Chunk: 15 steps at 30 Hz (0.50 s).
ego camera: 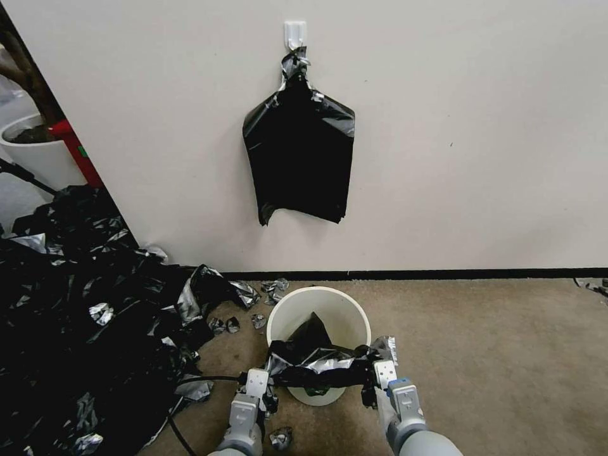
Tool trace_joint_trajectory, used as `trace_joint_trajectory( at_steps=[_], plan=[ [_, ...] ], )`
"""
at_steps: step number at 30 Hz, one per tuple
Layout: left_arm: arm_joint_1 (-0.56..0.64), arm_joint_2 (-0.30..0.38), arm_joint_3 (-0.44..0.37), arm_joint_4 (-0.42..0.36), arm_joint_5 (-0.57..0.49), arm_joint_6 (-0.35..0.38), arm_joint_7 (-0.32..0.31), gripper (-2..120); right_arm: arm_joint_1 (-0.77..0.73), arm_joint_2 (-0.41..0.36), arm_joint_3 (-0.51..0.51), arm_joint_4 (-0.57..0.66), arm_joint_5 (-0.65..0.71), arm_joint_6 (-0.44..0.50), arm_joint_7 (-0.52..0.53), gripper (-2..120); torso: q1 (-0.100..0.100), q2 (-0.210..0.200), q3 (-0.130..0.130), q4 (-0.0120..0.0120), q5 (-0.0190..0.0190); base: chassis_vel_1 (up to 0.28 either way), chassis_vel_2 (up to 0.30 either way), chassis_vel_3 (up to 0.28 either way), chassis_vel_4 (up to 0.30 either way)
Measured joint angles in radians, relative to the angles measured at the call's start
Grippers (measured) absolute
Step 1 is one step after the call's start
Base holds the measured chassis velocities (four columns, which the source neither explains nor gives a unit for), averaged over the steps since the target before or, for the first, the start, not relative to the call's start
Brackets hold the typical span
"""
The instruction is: Place a trash bag onto the trash bin.
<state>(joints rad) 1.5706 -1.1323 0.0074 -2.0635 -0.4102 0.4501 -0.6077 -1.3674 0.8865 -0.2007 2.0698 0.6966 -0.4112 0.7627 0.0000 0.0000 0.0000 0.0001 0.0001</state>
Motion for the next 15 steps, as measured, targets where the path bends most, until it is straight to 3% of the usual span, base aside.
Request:
trace_joint_trajectory(
  at_steps=[5,7,9,11,15],
  plan=[
    [0.017,0.010,-0.014,-0.021,-0.009,-0.005,0.002,2,-0.038,-0.015,0.023,0.023,-0.005,0.004,-0.022,8,0.000,0.000,0.000,-0.0001,-0.0001,0.000,0.000,0.000,0.000],
    [0.037,0.025,-0.033,-0.049,-0.011,-0.013,0.014,11,-0.076,-0.029,0.031,0.054,-0.012,0.027,-0.025,17,0.000,0.000,0.000,-0.0001,-0.0001,0.000,0.000,0.000,0.000],
    [0.037,0.025,-0.033,-0.049,-0.011,-0.013,0.014,11,-0.076,-0.029,0.031,0.054,-0.012,0.027,-0.025,18,0.000,0.000,0.000,-0.0001,-0.0001,0.000,0.000,0.000,0.000],
    [0.075,0.061,-0.070,-0.106,-0.020,-0.073,0.028,27,-0.154,-0.060,0.045,0.132,-0.028,0.062,-0.023,32,0.000,0.000,0.000,-0.0001,-0.0002,0.000,0.000,0.000,0.000],
    [0.111,0.107,-0.105,-0.160,0.003,-0.122,0.043,39,-0.229,-0.098,0.054,0.206,-0.048,0.097,-0.017,45,0.000,0.000,0.000,-0.0001,-0.0002,0.000,0.000,0.000,0.000]
  ],
)
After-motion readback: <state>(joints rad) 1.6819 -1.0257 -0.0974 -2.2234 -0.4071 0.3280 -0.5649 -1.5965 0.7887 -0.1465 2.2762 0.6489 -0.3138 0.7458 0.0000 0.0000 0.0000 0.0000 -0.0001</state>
